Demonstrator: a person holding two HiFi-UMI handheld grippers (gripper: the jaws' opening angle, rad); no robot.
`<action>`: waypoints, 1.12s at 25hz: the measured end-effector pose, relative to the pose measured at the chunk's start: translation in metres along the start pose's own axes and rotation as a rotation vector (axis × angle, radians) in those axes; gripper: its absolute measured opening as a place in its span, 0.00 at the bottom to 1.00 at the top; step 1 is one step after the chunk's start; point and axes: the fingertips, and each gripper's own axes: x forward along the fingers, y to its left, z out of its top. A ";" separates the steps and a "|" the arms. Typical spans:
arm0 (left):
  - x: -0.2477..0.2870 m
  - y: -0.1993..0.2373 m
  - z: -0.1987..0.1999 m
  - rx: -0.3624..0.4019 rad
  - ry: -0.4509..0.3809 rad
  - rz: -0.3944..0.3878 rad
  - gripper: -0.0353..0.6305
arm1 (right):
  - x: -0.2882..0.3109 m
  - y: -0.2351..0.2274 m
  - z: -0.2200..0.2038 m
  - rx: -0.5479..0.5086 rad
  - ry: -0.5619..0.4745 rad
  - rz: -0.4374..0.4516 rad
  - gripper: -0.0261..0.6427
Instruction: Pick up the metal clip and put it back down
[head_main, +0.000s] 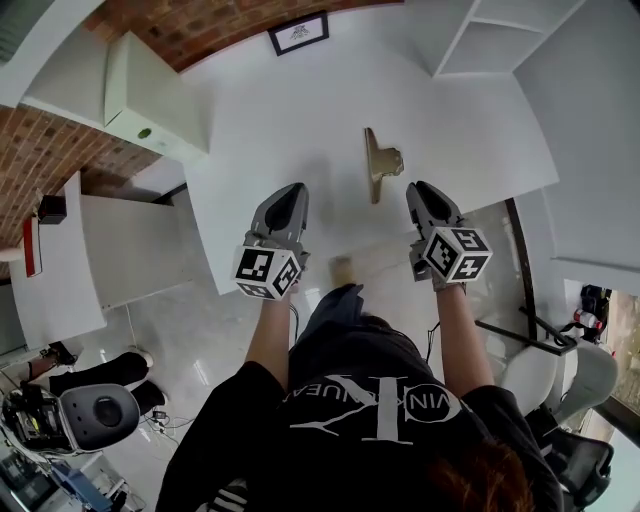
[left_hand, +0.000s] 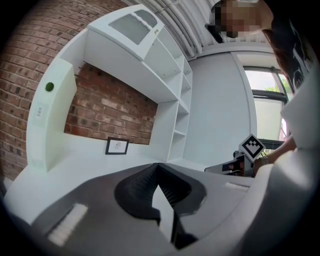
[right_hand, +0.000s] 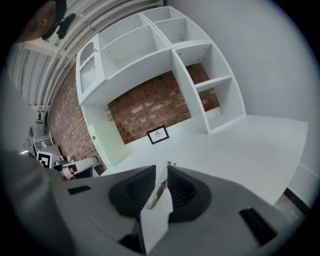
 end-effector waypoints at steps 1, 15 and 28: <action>0.006 0.000 -0.001 0.000 0.005 -0.011 0.07 | 0.005 -0.002 0.001 0.012 0.006 -0.002 0.09; 0.051 0.004 -0.012 -0.019 0.033 -0.086 0.07 | 0.053 -0.020 -0.009 0.155 0.093 -0.020 0.17; 0.066 0.004 -0.017 -0.052 0.020 -0.051 0.07 | 0.082 -0.031 -0.015 0.274 0.151 -0.016 0.18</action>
